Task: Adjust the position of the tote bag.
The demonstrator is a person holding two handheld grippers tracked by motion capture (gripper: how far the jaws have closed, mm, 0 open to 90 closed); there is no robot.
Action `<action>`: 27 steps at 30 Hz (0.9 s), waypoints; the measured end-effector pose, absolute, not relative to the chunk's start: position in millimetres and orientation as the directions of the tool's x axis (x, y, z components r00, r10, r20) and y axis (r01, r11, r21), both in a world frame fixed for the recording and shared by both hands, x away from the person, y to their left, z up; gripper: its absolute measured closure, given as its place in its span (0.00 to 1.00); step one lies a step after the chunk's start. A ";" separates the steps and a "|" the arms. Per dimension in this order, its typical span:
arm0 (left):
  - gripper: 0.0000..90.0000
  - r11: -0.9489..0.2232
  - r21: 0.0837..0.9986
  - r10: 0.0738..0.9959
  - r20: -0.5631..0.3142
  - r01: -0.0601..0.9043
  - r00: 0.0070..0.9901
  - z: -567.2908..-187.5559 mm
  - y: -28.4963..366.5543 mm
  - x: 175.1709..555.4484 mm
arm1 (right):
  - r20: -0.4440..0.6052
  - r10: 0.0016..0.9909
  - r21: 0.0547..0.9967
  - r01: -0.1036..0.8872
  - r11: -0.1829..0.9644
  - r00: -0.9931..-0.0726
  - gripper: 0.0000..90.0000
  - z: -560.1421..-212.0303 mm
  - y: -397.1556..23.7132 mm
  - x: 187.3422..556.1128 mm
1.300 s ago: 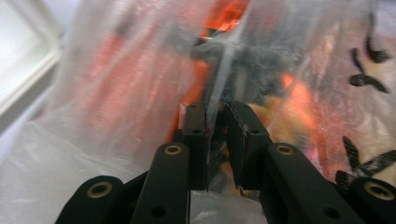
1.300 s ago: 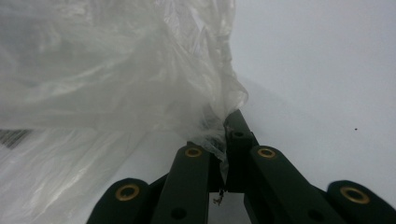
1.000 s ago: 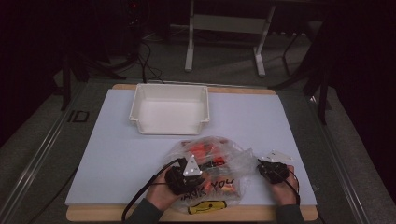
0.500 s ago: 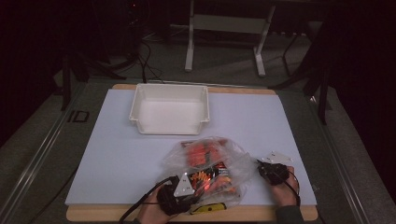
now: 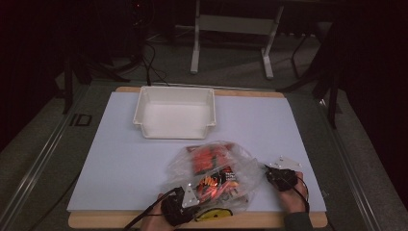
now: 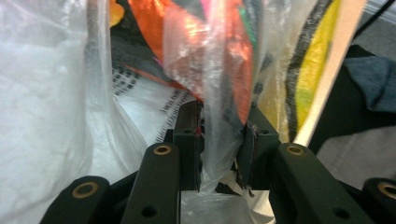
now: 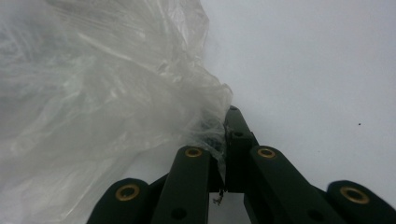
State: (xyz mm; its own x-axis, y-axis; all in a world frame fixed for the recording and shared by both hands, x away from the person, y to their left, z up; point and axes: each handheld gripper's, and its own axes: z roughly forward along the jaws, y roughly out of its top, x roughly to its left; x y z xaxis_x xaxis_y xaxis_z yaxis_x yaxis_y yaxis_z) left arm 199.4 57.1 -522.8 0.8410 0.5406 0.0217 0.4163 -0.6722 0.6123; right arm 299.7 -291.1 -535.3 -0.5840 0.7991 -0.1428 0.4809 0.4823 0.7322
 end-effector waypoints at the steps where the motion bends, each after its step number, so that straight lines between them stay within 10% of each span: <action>1: 0.80 -0.671 0.613 0.546 0.029 0.417 0.837 -522.3 56.4 200.7 | -0.143 0.799 0.732 0.481 0.482 -0.584 0.99 -535.3 -291.1 299.7; 14: 0.80 -0.647 0.608 0.627 0.080 0.461 0.775 -521.8 67.4 225.7 | -0.140 0.801 0.736 0.480 0.477 -0.582 0.98 -535.7 -291.6 299.6; 27: 0.69 -0.516 0.737 0.559 -0.095 0.436 0.823 -489.8 87.0 205.0 | -0.139 0.801 0.736 0.480 0.477 -0.583 0.98 -535.7 -291.9 299.8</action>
State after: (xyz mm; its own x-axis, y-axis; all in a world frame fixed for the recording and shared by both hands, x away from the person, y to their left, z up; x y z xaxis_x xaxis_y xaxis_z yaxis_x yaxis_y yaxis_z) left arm 205.0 87.0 -489.8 0.8234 0.5594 -0.0951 0.4360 -0.5163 0.7371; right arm 299.8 -291.9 -535.7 -0.5825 0.8008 -0.1391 0.4800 0.4770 0.7362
